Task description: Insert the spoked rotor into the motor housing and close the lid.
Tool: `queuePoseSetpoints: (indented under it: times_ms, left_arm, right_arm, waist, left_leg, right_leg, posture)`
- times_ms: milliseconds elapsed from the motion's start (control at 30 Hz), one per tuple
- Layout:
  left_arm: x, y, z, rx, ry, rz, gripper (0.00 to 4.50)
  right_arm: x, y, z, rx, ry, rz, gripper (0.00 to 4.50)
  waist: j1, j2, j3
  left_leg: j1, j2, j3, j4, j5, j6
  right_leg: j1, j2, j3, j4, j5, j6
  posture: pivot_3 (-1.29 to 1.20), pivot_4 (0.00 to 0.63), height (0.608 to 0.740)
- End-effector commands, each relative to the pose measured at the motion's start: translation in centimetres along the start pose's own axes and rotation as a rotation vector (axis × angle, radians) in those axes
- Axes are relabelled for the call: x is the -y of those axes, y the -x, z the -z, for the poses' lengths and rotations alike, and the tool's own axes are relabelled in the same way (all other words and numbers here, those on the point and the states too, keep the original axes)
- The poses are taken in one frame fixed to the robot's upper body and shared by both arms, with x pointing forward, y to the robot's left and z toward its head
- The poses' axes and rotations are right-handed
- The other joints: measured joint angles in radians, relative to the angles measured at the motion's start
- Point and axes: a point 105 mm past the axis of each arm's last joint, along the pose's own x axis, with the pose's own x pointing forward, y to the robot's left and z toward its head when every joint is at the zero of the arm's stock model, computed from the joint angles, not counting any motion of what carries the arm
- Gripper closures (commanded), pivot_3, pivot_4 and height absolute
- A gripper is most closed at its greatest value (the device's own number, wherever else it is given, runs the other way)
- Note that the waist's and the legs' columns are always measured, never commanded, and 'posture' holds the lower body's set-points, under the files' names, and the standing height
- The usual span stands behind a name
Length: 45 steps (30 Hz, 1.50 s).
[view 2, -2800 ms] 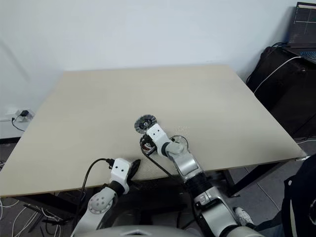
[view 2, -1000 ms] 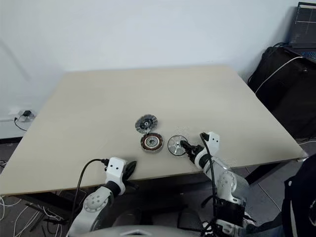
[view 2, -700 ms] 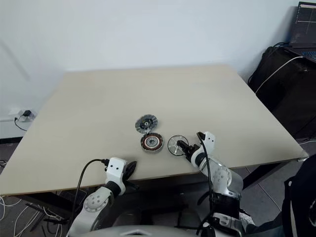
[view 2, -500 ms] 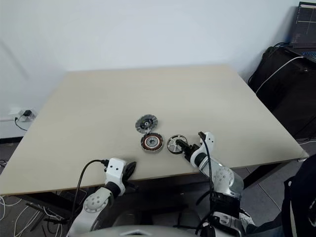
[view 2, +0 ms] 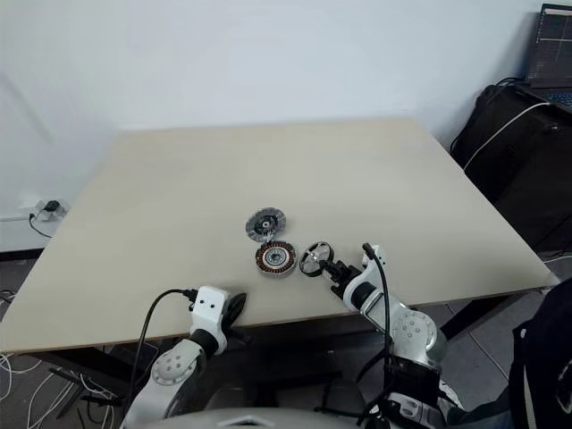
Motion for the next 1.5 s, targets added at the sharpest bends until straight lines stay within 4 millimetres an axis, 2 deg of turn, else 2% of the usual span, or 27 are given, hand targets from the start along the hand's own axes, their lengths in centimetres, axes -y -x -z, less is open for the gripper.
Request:
queuePoseSetpoints:
  times_ms: [33,200,333,567,933,1500]
  left_arm:
    - [0.1,-0.1,-1.5,0.05,-0.024,0.008,4.5]
    - [0.1,0.0,-1.6,0.049,-0.024,0.004,4.5]
    - [0.1,0.0,-1.6,0.048,-0.024,0.002,4.5]
    - [0.1,0.3,-1.6,0.046,-0.023,-0.009,4.5]
    - [-0.2,0.7,-1.2,0.036,-0.023,-0.024,4.5]
    - [-0.4,0.5,-1.0,0.031,-0.031,-0.022,4.5]
  right_arm:
    - [-4.1,-0.4,-0.6,0.068,-0.061,-0.178,4.1]
    - [-6.9,-0.5,-1.1,0.094,-0.107,-0.319,4.1]
    - [-8.5,-1.7,0.4,0.02,-0.122,-0.367,4.1]
    - [-9.5,-3.6,2.4,-0.088,-0.088,-0.37,4.1]
    - [-9.6,-5.3,3.5,-0.142,-0.123,-0.369,4.1]
    - [-7.5,-5.8,4.4,-0.16,-0.113,-0.263,4.1]
  waist:
    - [0.0,0.001,0.001]
    - [-0.001,0.001,0.001]
    - [-0.003,0.001,0.001]
    - [-0.004,0.001,0.001]
    - [-0.002,0.0,0.001]
    - [-0.002,0.0,0.001]
  left_leg:
    - [0.0,0.0,0.0,0.0,0.0,0.0]
    - [0.0,0.0,0.0,-0.001,0.0,0.0]
    - [-0.001,0.0,0.0,-0.001,0.0,0.0]
    - [-0.001,0.0,0.0,-0.001,0.0,0.0]
    - [-0.001,0.0,0.0,-0.001,0.0,0.0]
    - [-0.001,0.0,0.0,-0.001,0.0,0.0]
  right_leg:
    - [0.0,0.0,0.0,-0.001,0.0,0.0]
    - [0.0,0.001,0.0,-0.003,0.001,-0.001]
    - [0.0,0.001,0.0,-0.003,0.001,-0.001]
    - [0.0,0.001,0.0,-0.003,0.001,-0.001]
    - [0.0,0.001,0.0,-0.003,0.001,-0.001]
    - [0.0,0.001,0.0,-0.003,0.001,-0.001]
  posture:
    - [0.0,0.0,0.74]
    - [0.0,0.0,0.74]
    - [0.0,0.0,0.74]
    - [0.0,0.0,0.74]
    - [0.0,0.0,0.74]
    - [0.0,0.0,0.74]
